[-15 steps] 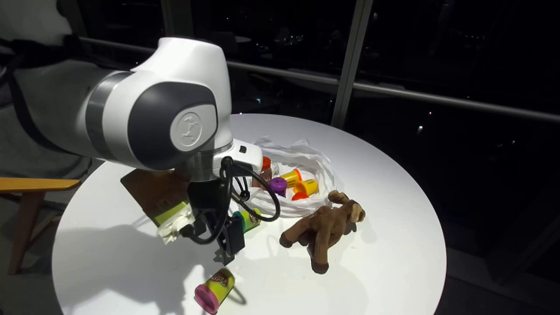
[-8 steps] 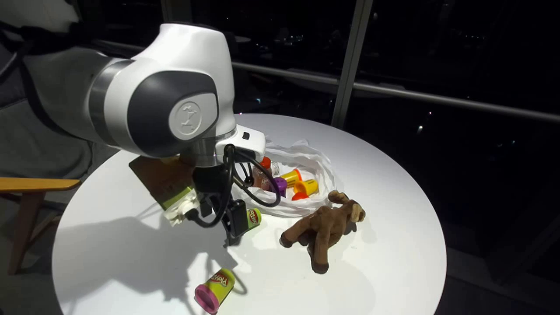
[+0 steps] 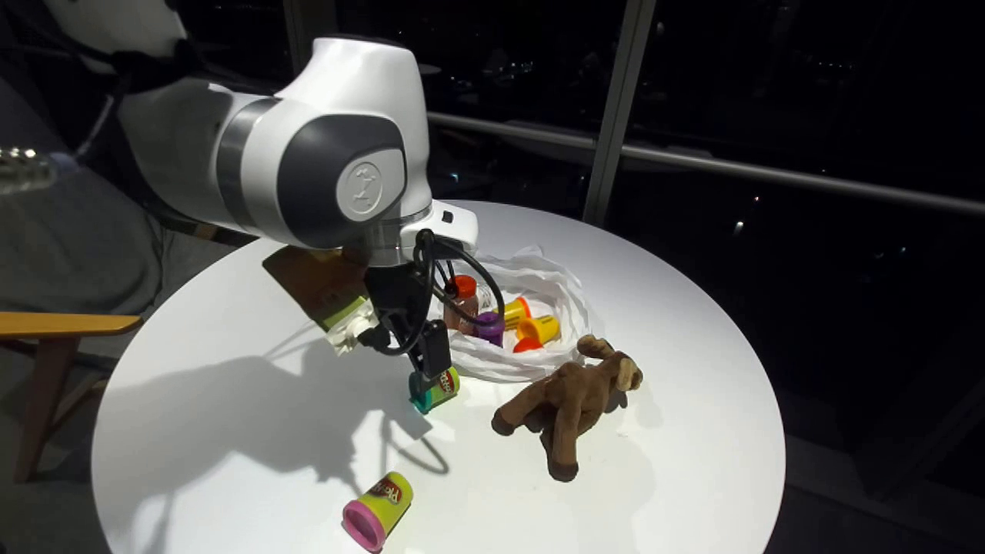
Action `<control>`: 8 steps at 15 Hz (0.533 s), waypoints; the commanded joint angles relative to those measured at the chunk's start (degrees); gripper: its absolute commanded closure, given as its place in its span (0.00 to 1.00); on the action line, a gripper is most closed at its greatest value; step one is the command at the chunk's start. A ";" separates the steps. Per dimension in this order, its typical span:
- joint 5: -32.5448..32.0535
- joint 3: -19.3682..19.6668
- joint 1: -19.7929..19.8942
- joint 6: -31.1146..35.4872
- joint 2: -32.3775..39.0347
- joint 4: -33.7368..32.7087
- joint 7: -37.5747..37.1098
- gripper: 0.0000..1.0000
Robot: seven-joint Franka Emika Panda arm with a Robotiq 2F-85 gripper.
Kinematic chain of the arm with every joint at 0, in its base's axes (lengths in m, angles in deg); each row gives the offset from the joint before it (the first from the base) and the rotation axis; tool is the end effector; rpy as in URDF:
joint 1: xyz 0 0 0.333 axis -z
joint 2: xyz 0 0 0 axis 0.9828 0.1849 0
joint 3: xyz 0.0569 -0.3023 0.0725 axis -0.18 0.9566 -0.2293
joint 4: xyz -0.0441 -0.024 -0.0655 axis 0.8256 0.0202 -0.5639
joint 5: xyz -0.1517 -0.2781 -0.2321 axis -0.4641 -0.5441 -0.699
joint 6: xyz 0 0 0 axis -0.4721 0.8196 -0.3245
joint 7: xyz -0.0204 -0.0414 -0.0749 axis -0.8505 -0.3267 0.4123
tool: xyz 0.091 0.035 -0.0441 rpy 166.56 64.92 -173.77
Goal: Pick up the objects from the table and put them on the plastic
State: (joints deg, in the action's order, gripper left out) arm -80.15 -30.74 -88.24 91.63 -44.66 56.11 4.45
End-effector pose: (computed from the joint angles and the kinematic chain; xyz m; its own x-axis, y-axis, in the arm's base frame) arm 0.5265 0.0372 0.1155 0.9567 -0.2833 0.0675 -0.2855 -0.9581 0.0252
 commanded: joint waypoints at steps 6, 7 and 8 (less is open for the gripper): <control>1.57 1.30 -1.70 -5.33 8.60 -9.78 0.11 0.00; 1.39 1.77 -2.01 -5.84 9.32 -10.61 -0.10 0.00; 1.31 2.04 -2.19 -6.28 9.86 -11.38 -0.20 0.00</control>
State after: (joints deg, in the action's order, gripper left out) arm -79.84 -30.23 -88.85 87.59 -36.82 48.34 4.40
